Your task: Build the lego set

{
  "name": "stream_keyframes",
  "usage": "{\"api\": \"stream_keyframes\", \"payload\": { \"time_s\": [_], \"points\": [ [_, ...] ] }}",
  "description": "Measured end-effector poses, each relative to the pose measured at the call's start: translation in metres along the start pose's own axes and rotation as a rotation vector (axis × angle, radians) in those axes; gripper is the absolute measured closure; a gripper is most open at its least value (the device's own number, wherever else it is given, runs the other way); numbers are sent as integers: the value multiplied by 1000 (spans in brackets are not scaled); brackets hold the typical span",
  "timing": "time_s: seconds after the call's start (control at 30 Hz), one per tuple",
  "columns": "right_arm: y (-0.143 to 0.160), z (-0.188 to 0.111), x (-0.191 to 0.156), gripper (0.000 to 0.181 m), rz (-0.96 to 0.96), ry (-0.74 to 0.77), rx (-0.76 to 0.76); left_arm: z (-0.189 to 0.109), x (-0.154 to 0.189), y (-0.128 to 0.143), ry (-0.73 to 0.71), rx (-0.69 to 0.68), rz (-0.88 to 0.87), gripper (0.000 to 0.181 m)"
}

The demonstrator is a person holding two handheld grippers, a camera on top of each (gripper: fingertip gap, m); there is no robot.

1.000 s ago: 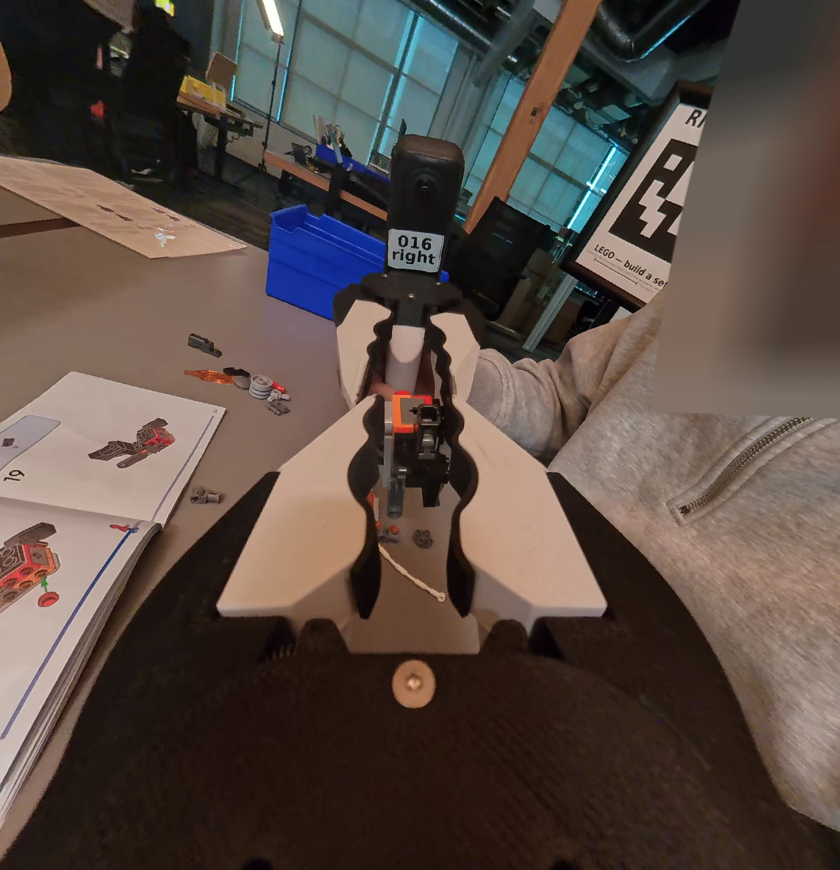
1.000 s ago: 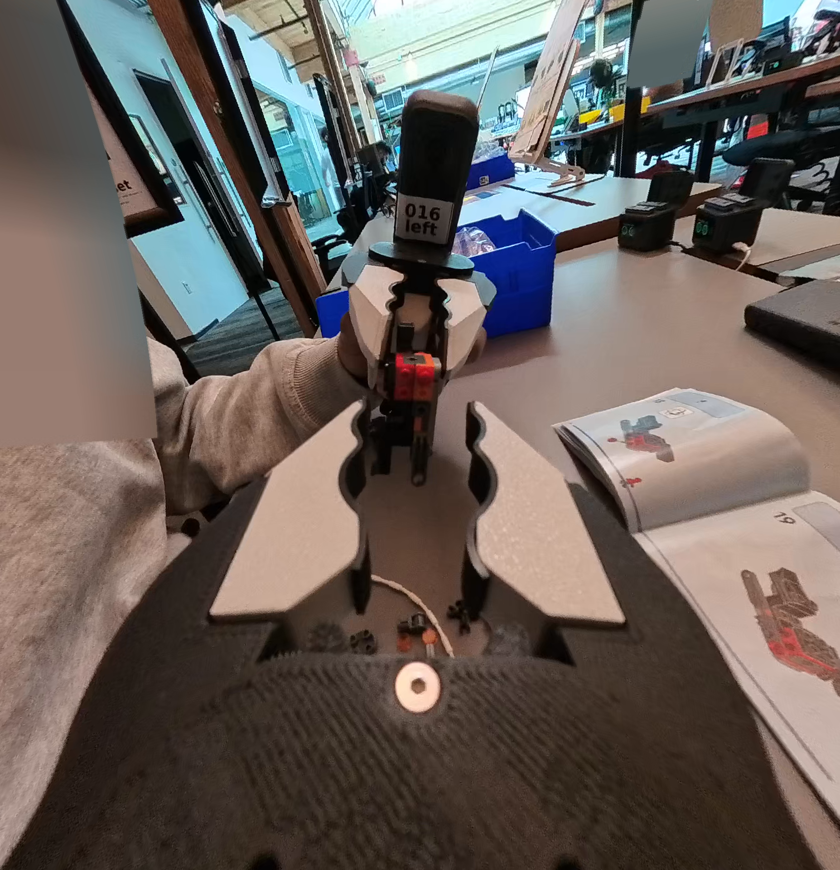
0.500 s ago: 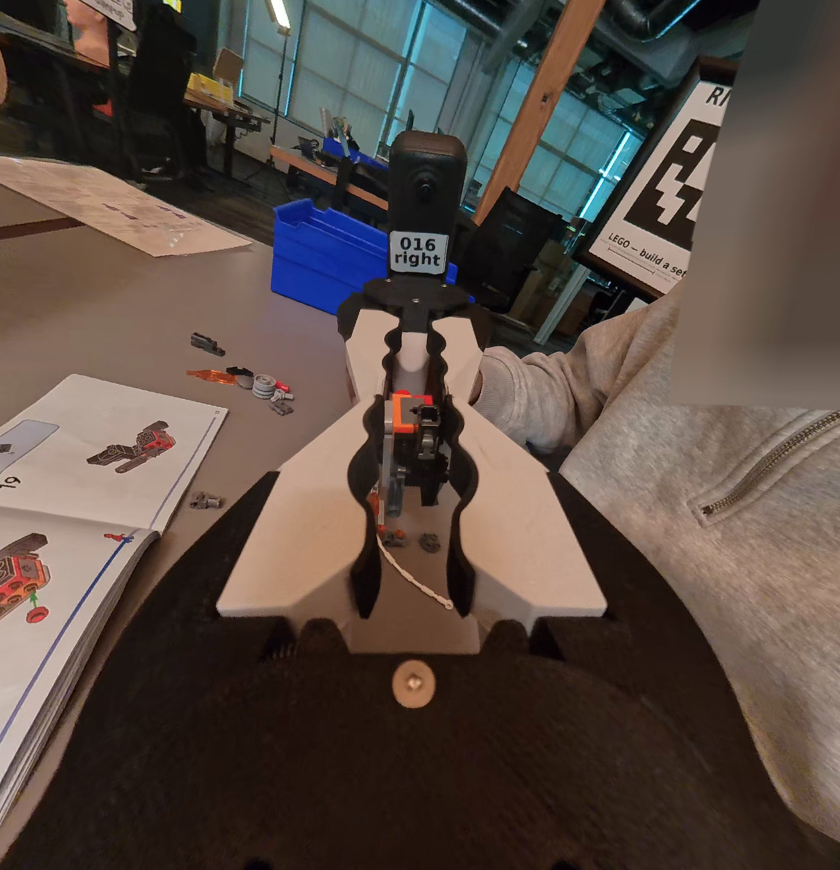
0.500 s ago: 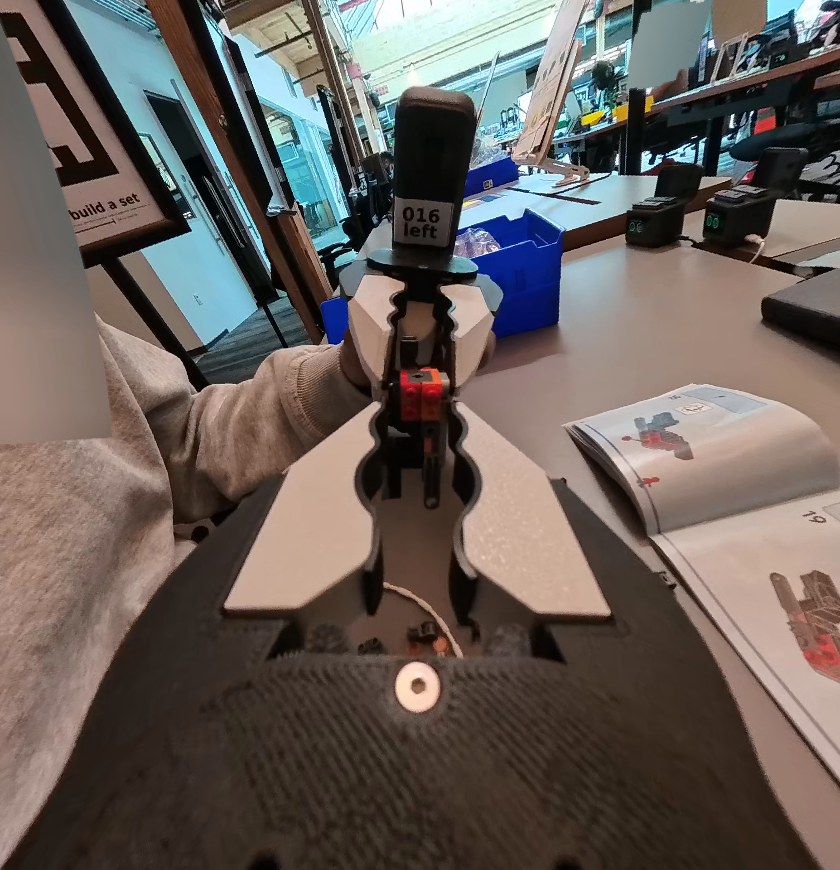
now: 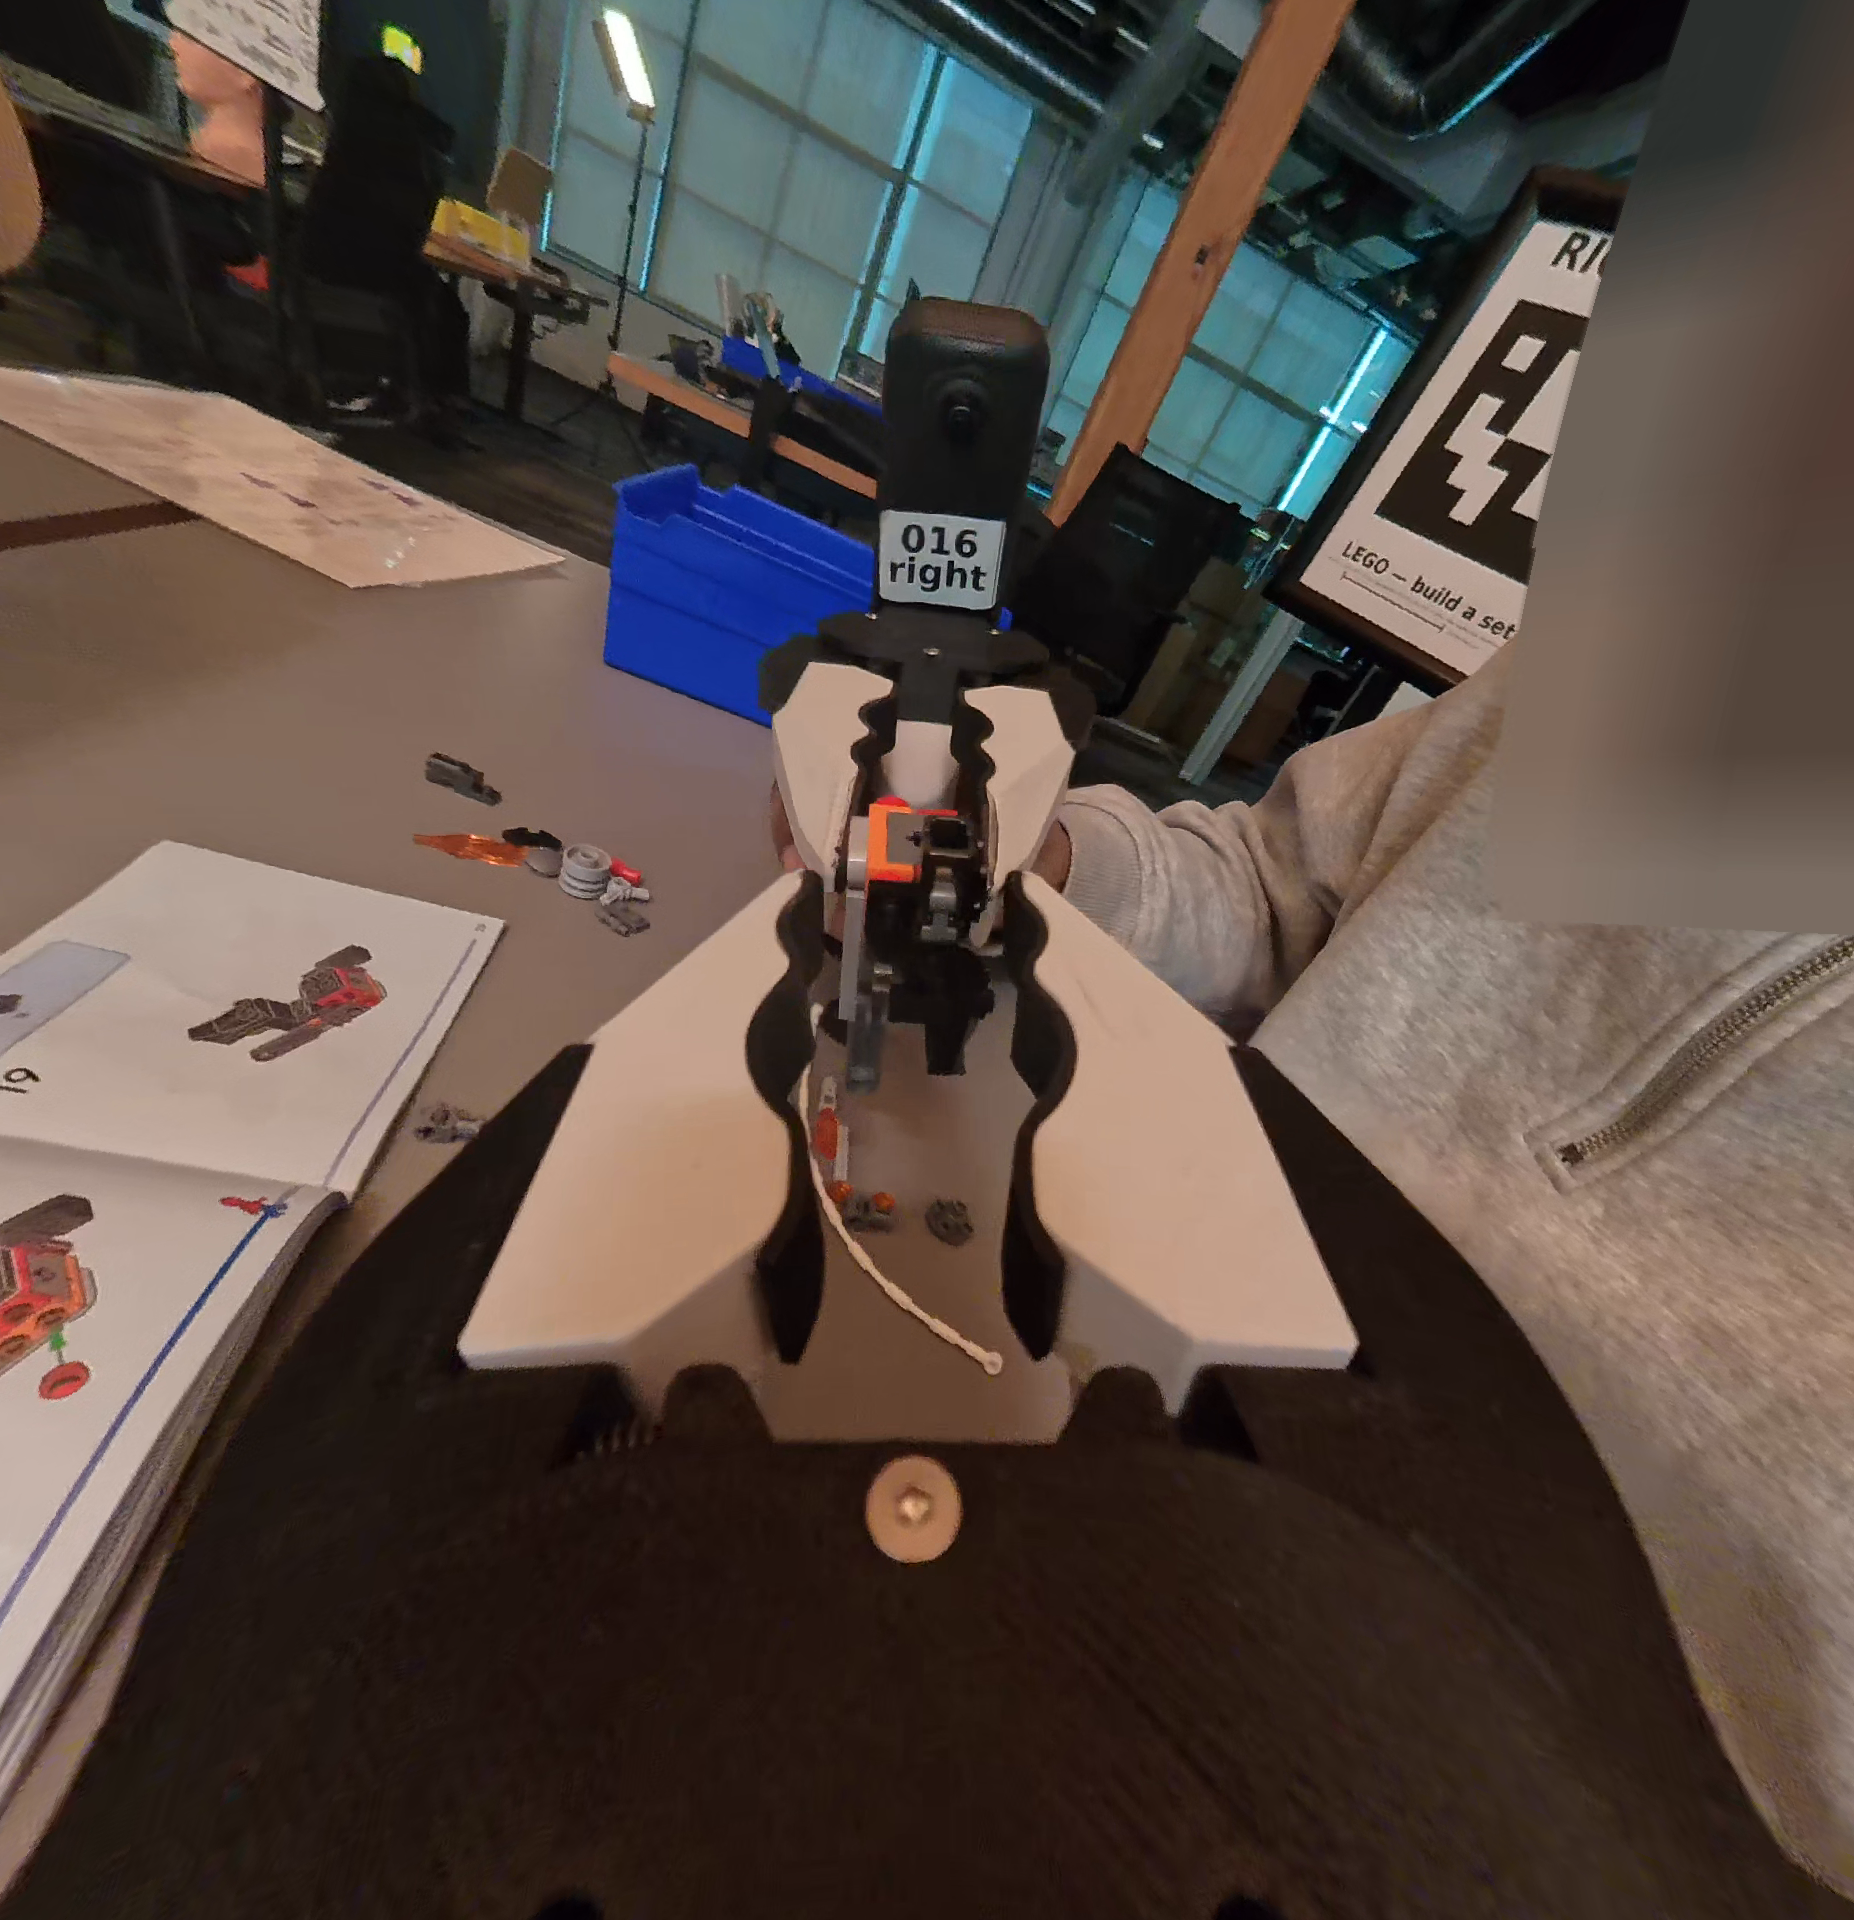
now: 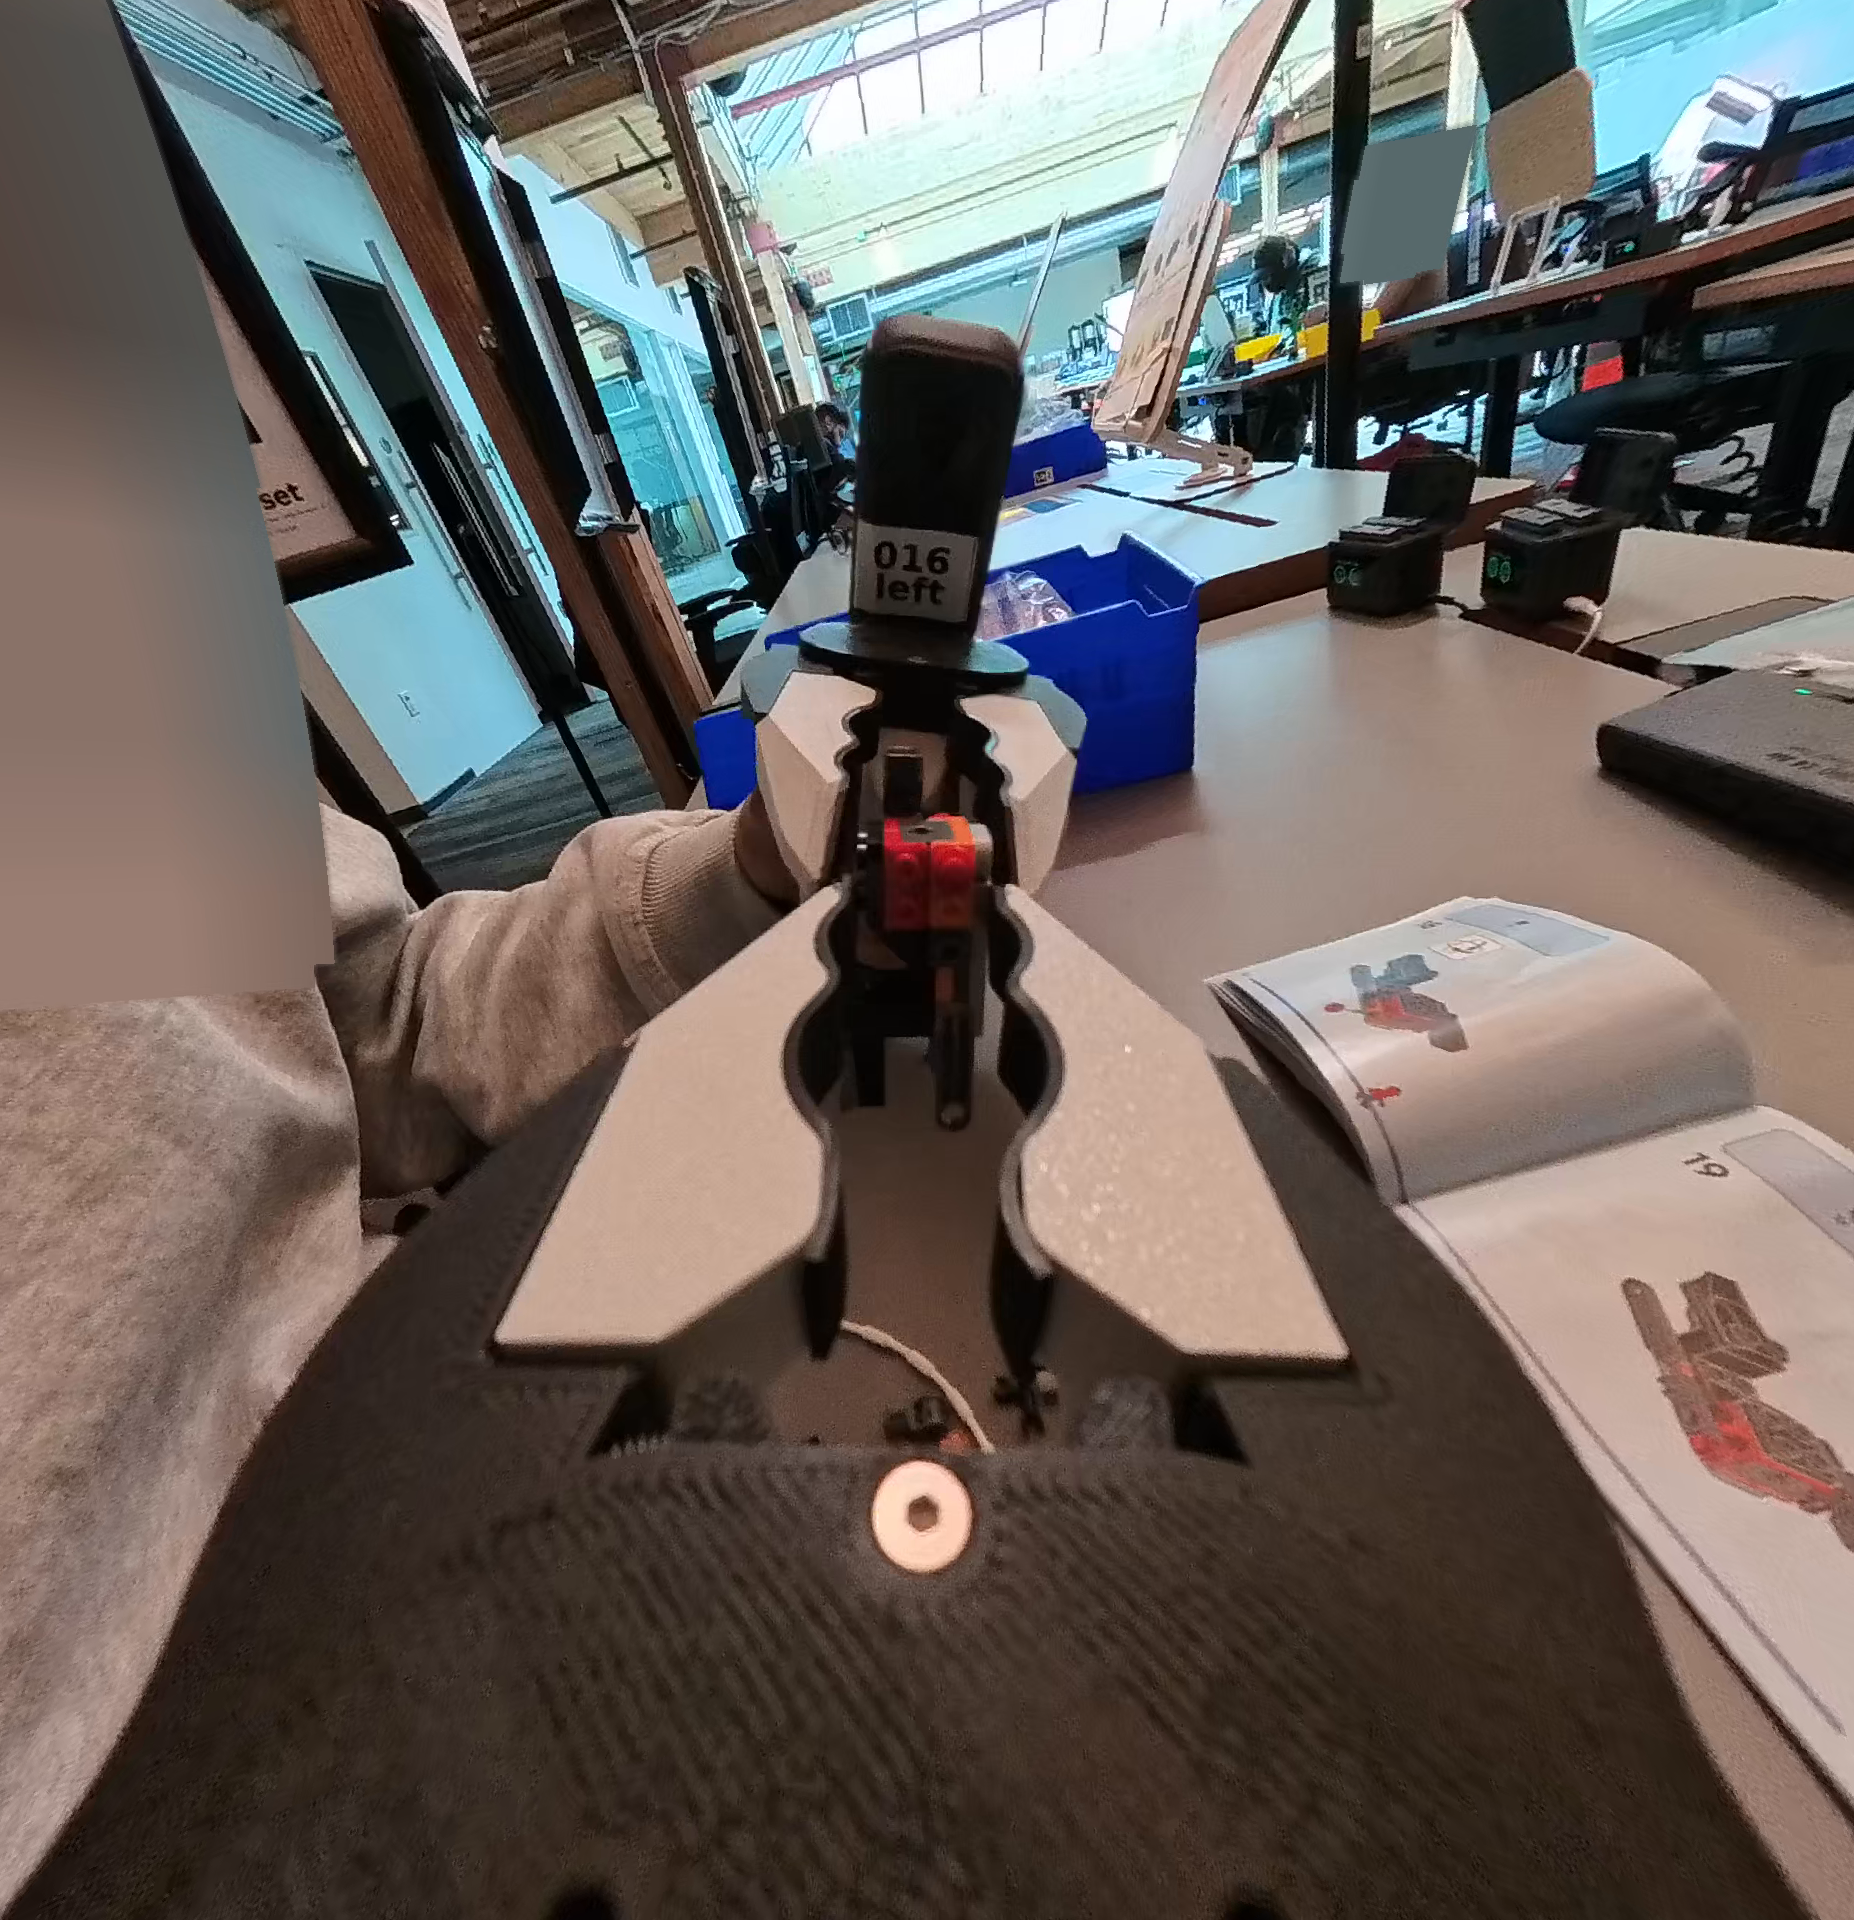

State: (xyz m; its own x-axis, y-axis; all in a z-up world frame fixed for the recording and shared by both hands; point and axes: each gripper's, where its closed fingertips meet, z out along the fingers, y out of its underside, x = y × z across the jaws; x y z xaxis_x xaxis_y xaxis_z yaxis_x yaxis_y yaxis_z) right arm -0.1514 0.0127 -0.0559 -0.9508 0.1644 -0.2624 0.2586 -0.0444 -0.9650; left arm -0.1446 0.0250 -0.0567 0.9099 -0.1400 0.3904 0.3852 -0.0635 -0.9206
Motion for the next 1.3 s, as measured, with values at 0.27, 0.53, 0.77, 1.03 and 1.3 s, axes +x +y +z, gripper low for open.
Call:
{"api": "stream_keyframes", "payload": {
  "time_s": [0.27,0.53,0.77,1.03,1.3],
  "points": [
    [0,-1,-1,158,-49,15,-16,-5,1,-4,4,18,11,158],
    [-10,-8,6,150,-54,44,19,-9,-2,-8,-17,38,10,158],
    [-31,-57,66,150,-149,415,16,-20,-19,-15,-107,87,-14,158],
    [-34,-83,91,150,-129,544,14,-20,-28,-9,-137,60,-62,158],
    [-32,-83,92,150,-102,532,20,-20,-29,-8,-134,57,-75,158]
  ]
}}
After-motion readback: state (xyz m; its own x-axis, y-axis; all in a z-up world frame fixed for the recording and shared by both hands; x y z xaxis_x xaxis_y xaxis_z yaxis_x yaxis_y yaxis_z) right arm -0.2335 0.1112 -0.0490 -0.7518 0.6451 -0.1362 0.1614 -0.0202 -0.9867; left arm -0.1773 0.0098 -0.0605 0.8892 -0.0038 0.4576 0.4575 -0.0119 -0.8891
